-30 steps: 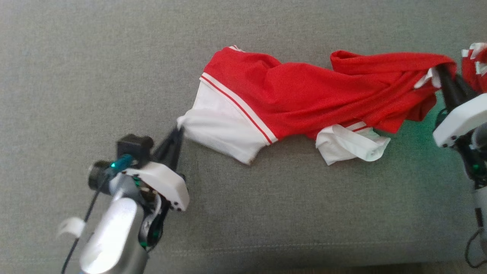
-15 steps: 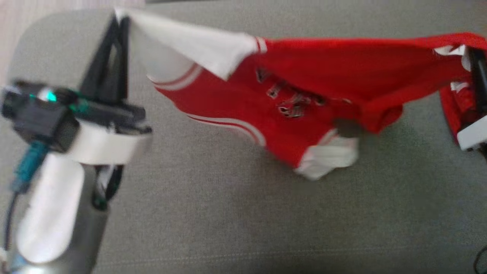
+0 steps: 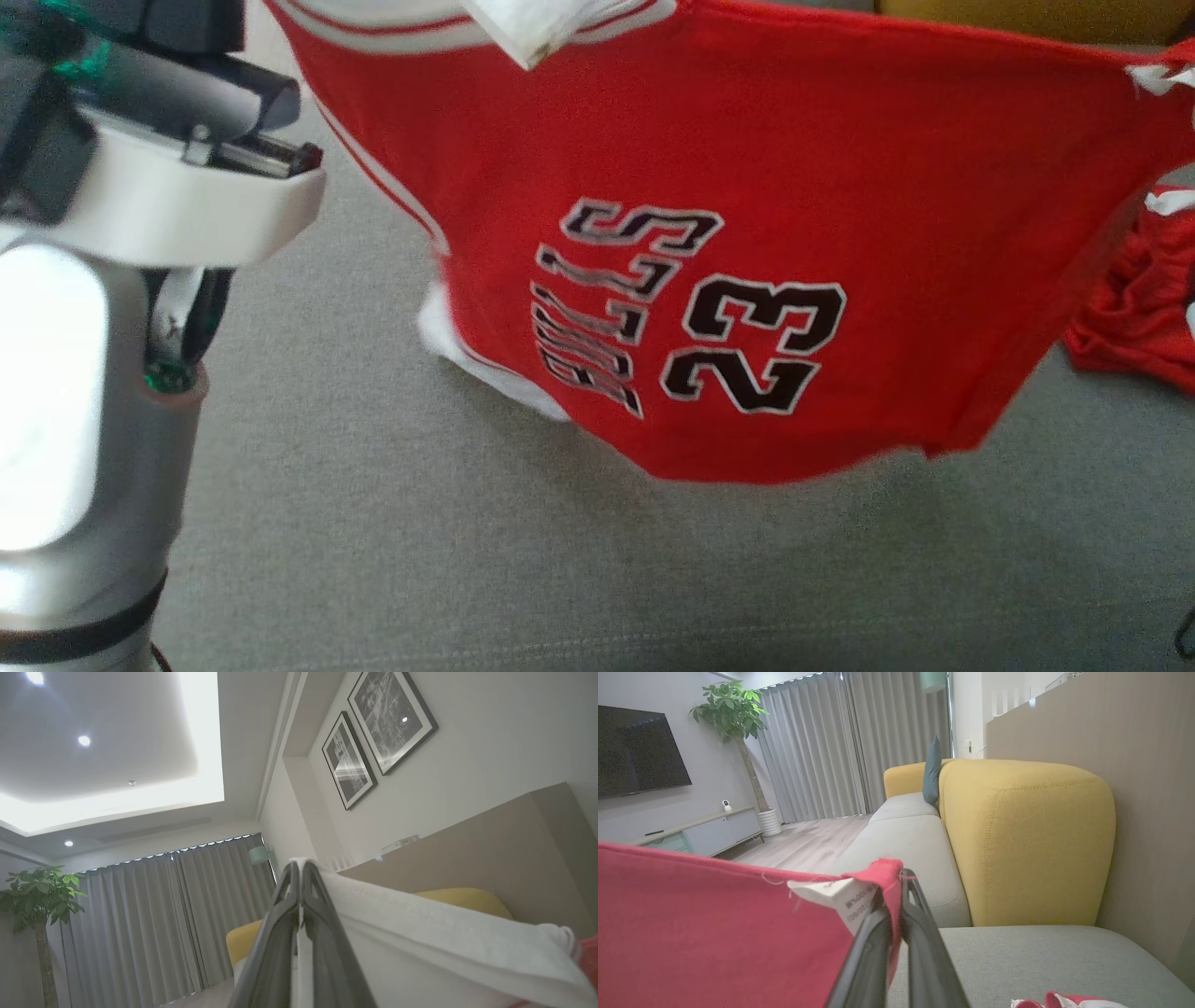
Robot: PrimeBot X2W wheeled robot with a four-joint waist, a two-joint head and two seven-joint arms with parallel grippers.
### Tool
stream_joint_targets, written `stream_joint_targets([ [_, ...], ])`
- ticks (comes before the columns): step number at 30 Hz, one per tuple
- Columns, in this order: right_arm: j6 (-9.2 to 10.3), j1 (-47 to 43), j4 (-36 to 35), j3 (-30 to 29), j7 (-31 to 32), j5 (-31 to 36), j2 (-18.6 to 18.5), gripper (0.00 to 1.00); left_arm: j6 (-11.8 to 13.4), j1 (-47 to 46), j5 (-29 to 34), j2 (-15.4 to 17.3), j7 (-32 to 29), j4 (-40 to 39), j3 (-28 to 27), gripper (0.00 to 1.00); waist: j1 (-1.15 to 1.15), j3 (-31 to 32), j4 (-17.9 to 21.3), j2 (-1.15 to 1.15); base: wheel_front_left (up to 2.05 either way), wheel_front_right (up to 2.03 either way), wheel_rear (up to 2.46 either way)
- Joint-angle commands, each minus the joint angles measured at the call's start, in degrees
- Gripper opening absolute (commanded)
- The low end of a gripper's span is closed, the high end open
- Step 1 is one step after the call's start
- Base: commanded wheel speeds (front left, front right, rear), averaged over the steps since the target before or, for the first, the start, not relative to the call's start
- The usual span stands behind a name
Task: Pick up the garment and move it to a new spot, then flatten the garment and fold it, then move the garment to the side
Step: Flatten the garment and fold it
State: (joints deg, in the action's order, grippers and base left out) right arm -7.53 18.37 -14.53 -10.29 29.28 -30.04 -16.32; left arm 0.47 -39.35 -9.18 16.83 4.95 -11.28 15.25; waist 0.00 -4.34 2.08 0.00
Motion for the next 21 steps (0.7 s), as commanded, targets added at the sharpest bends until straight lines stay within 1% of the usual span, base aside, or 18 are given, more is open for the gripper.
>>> stream_joint_targets([
  [1,0.04,2.74,-1.9,0.53,0.34,-0.36,-0.22,0.0,-0.02,-3.09,-0.35,1.89,-0.65,-0.67,-2.07,0.0,0.0,-0.14,0.03,0.0,0.0,0.0,0.0],
  [6,0.04,5.33,0.36,0.3,0.04,-0.3,1.14,0.0,-0.71,-5.44,-0.81,1.26,-1.12,4.36,-0.97,0.0,0.0,-2.08,-0.14,0.0,0.0,0.0,0.0],
  [10,0.04,11.06,4.85,1.81,-1.62,0.87,2.7,0.0,-2.17,-10.6,-1.71,-0.02,-0.36,12.76,-0.06,0.0,0.0,-5.04,-0.23,0.0,0.0,0.0,0.0],
  [14,0.04,20.46,13.18,4.02,-5.31,1.79,3.82,0.0,-3.61,-18.26,-2.24,-1.75,2.52,24.2,0.55,0.0,0.0,-7.75,-0.03,0.0,0.0,0.0,0.0],
  [15,0.04,23.04,15.68,4.83,-6.7,2.86,3.54,0.0,-3.87,-20.48,-2.05,-1.9,3.38,27.44,0.65,0.0,0.0,-8.26,0.08,0.0,0.0,0.0,0.0],
  [16,0.04,25.65,18.26,5.82,-8.31,4.02,3.28,0.0,-4.07,-22.68,-2.05,-2.11,4.08,30.75,0.62,0.0,0.0,-8.74,0.23,0.0,0.0,0.0,0.0],
  [18,0.04,30.68,23.93,7.39,-11.69,5.25,3.98,0.0,-4.17,-26.86,-1.82,-2.36,5.59,37.09,0.43,0.0,0.0,-9.15,0.63,0.0,0.0,0.0,0.0],
  [21,0.04,38.09,32.39,8.89,-17.7,5.95,5.78,0.0,-4.05,-32.93,-1.44,-2.42,7.81,45.06,-0.12,0.0,0.0,-9.58,1.28,0.0,0.0,0.0,0.0],
])
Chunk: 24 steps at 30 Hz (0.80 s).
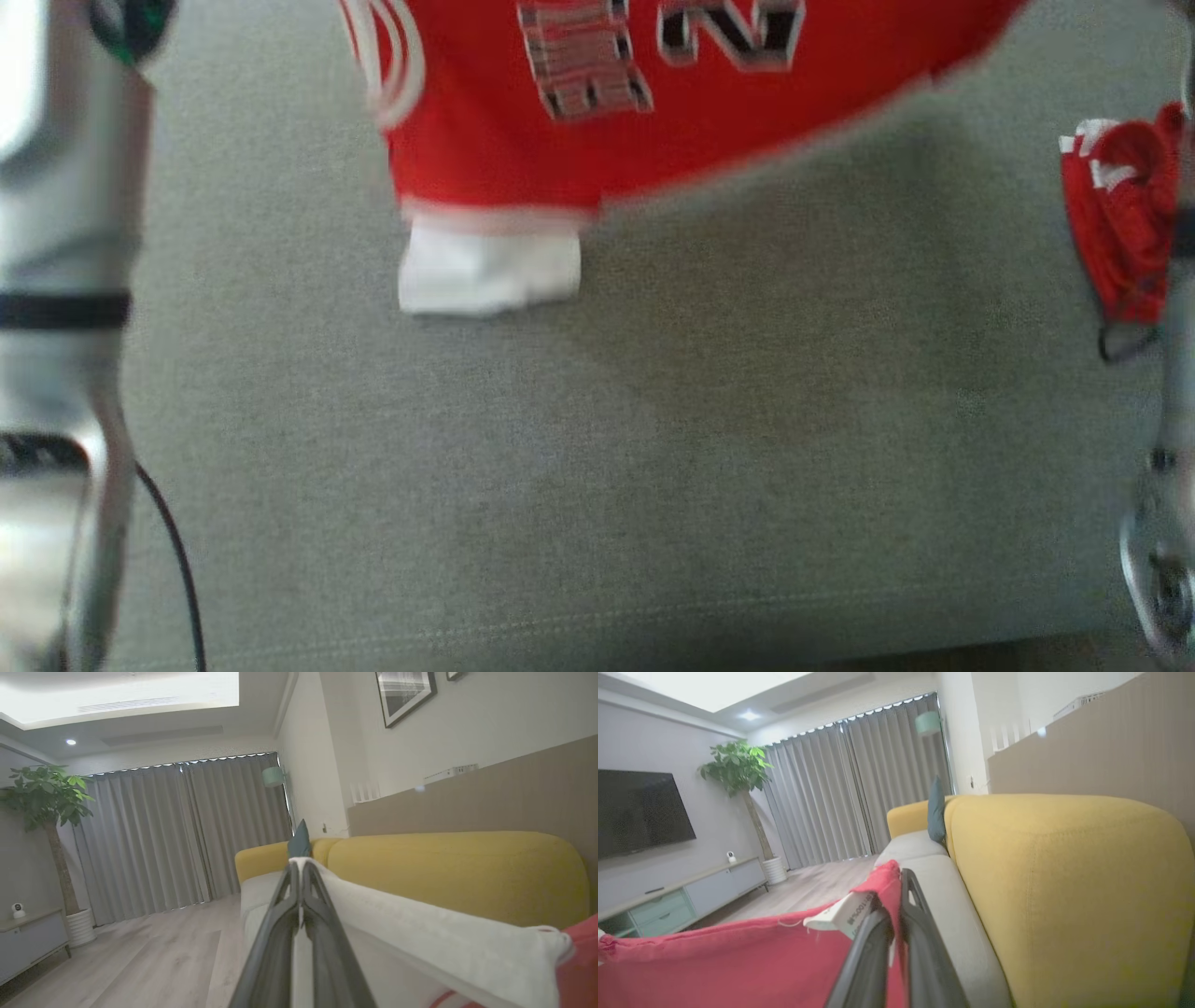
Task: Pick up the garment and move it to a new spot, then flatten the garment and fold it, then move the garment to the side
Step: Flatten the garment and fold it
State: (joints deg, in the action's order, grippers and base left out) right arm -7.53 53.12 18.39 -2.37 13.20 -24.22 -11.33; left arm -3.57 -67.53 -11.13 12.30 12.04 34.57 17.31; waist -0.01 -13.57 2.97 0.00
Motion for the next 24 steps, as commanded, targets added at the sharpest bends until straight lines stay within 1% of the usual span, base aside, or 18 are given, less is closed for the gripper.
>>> stream_joint_targets([
  [1,0.04,5.7,2.21,1.31,-3.71,0.11,1.45,0.0,0.1,-6.63,0.75,2.17,1.35,1.28,-2.34,0.0,0.01,-0.56,0.56,0.0,0.0,0.0,0.0],
  [5,0.04,13.83,12.25,2.83,-11.47,0.58,3.08,0.0,0.29,-12.84,1.64,2.22,2.73,6.63,-2.65,0.0,0.01,-2.42,0.63,0.0,0.0,0.0,0.0],
  [8,0.04,18.61,18.31,4.55,-16.26,1.55,3.42,0.0,0.24,-15.63,2.17,1.82,2.91,6.78,-2.89,0.0,0.01,-5.65,0.12,0.0,0.0,0.0,0.0],
  [9,0.04,19.64,20.46,5.03,-17.51,1.39,3.72,0.0,0.29,-15.66,2.26,1.69,2.92,6.31,-3.16,0.0,0.01,-6.64,-0.06,0.0,0.0,0.0,0.0],
  [10,0.04,21.02,25.14,5.35,-19.43,1.39,4.13,0.0,0.11,-14.43,1.86,1.16,2.94,6.44,-3.85,0.0,0.01,-8.64,-0.34,0.0,0.0,0.0,0.0],
  [14,0.04,21.11,32.76,8.03,-21.78,1.05,5.03,0.0,-0.48,-9.72,0.59,-0.4,2.95,8.31,-5.17,0.0,0.01,-11.89,-0.88,0.0,0.0,0.0,0.0],
  [17,0.04,19.3,36.28,10.92,-22.8,-0.05,5.45,0.0,-1.05,-5.74,-0.3,-1.47,2.95,10.08,-6.06,0.0,0.01,-13.5,-1.16,0.0,0.0,0.0,0.0],
  [18,0.04,19.3,36.28,10.92,-22.8,-0.05,5.45,0.0,-1.05,-5.74,-0.3,-1.47,2.95,10.08,-6.06,0.0,0.01,-13.5,-1.16,0.0,0.0,0.0,0.0],
  [19,0.04,17.49,37.61,12.49,-23.54,-1.6,5.4,0.0,-1.37,-2.97,-0.89,-2.15,2.95,11.16,-6.7,0.0,0.01,-14.1,-1.38,0.0,0.0,0.0,0.0],
  [23,0.04,12.72,38.19,16.29,-24.49,-4.93,4.91,0.0,-1.45,2.69,-2.28,-3.08,2.96,12.91,-8.69,0.0,0.01,-14.17,-1.53,0.0,0.0,0.0,0.0],
  [24,0.04,12.72,38.19,16.29,-24.49,-4.93,4.91,0.0,-1.45,2.69,-2.28,-3.08,2.96,12.91,-8.69,0.0,0.01,-14.17,-1.53,0.0,0.0,0.0,0.0],
])
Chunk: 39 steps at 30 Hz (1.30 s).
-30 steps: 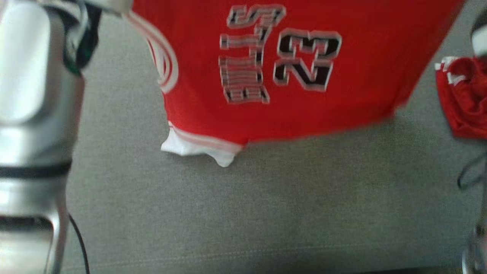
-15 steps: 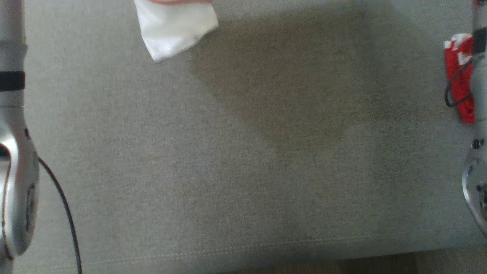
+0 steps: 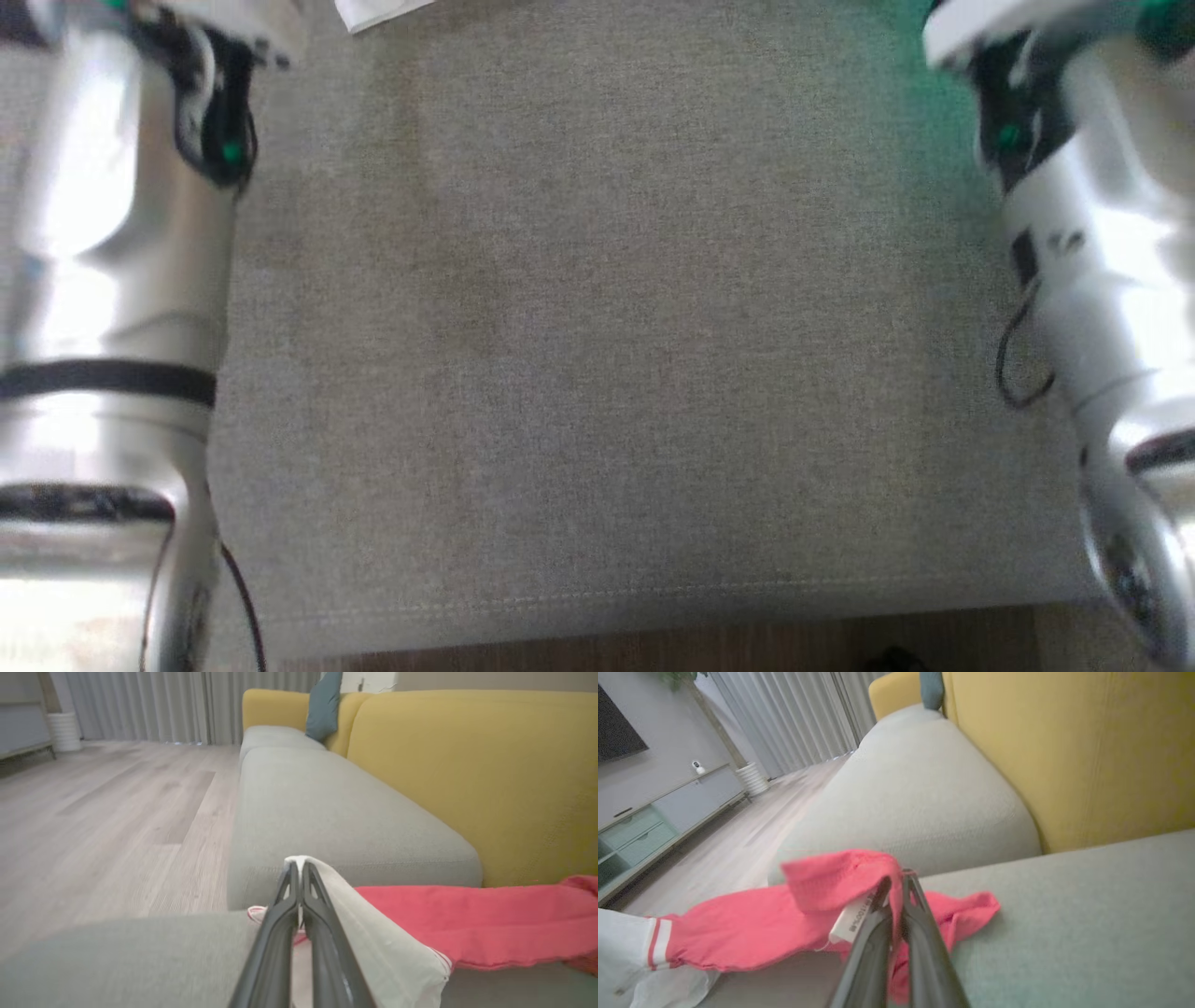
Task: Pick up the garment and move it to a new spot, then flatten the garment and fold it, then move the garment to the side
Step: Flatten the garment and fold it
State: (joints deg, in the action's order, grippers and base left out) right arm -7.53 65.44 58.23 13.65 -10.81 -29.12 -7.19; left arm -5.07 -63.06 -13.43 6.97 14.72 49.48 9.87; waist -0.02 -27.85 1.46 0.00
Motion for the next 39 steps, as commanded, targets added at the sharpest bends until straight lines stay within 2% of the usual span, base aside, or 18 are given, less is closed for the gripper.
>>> stream_joint_targets([
  [1,0.04,-1.05,-1.96,0.79,-0.73,-1.32,0.64,0.0,0.03,-0.25,-0.41,1.98,0.27,-2.0,-1.86,0.0,0.02,0.24,-0.09,0.0,0.0,0.0,0.0],
  [5,0.04,-8.13,-4.27,3.84,-1.06,-5.1,-1.12,0.0,0.4,6.87,-1.44,1.38,0.28,-4.42,-4.31,0.0,0.02,1.31,-0.73,0.0,0.0,0.0,0.0],
  [9,0.04,-16.78,-8.28,5.78,-0.44,-8.98,-3.41,0.0,0.29,16.3,-1.97,1.17,0.28,-10.09,-6.56,0.0,0.02,3.66,-1.37,0.0,0.0,0.0,0.0],
  [13,0.04,-26.23,-12.31,6.18,1.49,-11.78,-5.5,0.0,0.27,27.45,-1.83,0.86,0.28,-15.11,-7.68,0.0,0.02,7.93,-1.6,0.0,0.0,0.0,0.0],
  [18,0.04,-37.68,-18.08,3.94,5.29,-14.43,-7.19,0.0,1.45,42.08,-3.08,0.03,0.28,-22.39,-9.45,0.0,0.02,12.96,-1.62,0.0,0.0,0.0,0.0],
  [22,0.04,-47.06,-23.96,0.26,8.24,-15.57,-7.4,0.0,3.8,53.29,-4.1,-0.85,-2.62,-30.37,-9.98,0.0,0.02,16.28,-2.0,0.0,0.0,0.0,0.0],
  [30,0.04,-64.42,-37.3,-10.17,18.23,-12.83,-4.52,0.0,8.66,70.4,-4.37,-1.45,-13.61,-48.54,-9.46,0.0,0.02,20.79,-2.7,0.0,0.0,0.0,0.0],
  [35,0.04,-72.56,-47.38,-16.76,26.52,-8.27,-0.37,0.0,11.15,77.04,-4.36,-1.17,-19.91,-56.38,-9.61,0.0,0.02,22.37,-2.2,0.0,0.0,0.0,0.0],
  [39,0.04,-75.89,-54.17,-20.44,32.73,-4.96,2.34,0.0,12.06,80.16,-4.52,-0.82,-23.86,-60.56,-9.31,0.0,0.02,22.93,-1.73,0.0,0.0,0.0,0.0],
])
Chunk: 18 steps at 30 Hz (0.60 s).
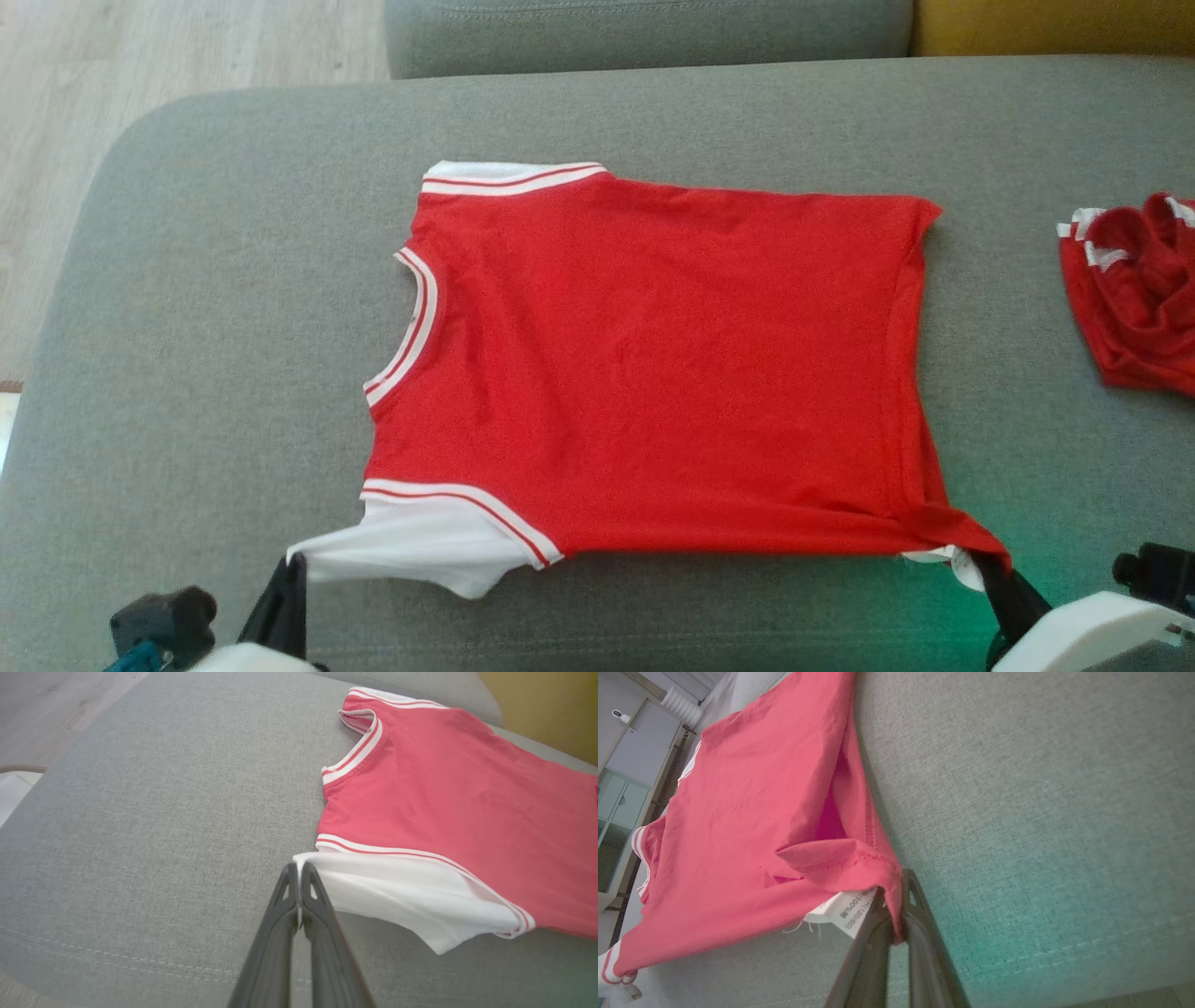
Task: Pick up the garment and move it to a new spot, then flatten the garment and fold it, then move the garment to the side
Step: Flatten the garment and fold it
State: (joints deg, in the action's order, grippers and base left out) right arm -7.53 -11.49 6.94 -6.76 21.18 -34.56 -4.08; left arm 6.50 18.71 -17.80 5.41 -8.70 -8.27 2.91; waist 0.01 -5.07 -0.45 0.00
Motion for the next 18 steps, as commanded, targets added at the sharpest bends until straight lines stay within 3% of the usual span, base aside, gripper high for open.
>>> stream_joint_targets([
  [1,0.04,0.69,-4.01,-0.5,2.31,0.89,-0.31,0.0,0.6,-1.27,-0.32,0.75,-1.26,-3.64,-2.23,0.0,-0.01,0.18,0.27,0.0,0.0,0.0,0.0],
  [7,0.04,1.71,-6.11,-1.63,10.9,1.61,0.83,0.0,-0.05,-2.73,-1.18,1.92,-5.68,-5.43,-1.43,0.0,-0.01,-0.61,0.77,0.0,0.0,0.0,0.0],
  [18,0.04,16.1,-4.64,-4.42,30.2,4.27,1.16,0.0,-5.29,-18.63,-7.18,6.73,-14.57,-0.3,-2.04,0.0,-0.01,-6.41,2.59,0.0,0.0,0.0,0.0],
])
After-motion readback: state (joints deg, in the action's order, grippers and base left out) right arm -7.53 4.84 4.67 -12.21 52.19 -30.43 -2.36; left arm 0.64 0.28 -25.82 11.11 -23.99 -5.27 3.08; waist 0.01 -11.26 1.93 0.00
